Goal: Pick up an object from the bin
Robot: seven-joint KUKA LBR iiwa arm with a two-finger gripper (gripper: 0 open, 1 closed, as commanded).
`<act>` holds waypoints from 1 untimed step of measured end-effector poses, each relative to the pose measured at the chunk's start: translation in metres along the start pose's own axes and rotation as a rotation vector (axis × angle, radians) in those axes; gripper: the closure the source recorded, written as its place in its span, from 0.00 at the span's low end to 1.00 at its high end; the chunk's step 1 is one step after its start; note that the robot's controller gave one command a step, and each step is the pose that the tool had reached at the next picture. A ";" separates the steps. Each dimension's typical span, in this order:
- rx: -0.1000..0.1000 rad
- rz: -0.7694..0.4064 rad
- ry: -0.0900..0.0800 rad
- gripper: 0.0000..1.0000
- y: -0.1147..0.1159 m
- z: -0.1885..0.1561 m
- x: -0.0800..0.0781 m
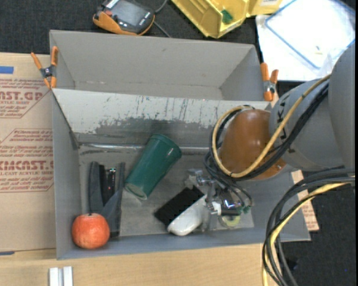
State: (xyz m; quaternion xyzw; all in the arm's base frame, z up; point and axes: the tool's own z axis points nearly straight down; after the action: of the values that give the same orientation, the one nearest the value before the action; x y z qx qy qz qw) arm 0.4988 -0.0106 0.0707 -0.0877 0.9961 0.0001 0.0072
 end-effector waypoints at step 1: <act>0.004 -0.069 -0.010 0.00 0.008 -0.001 0.007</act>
Offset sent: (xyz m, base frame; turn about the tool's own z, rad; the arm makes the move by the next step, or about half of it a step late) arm -0.0004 0.0002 0.0000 -0.0048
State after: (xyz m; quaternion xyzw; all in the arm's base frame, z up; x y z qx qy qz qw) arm 0.4905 -0.0043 0.0714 -0.1220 0.9925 -0.0019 0.0126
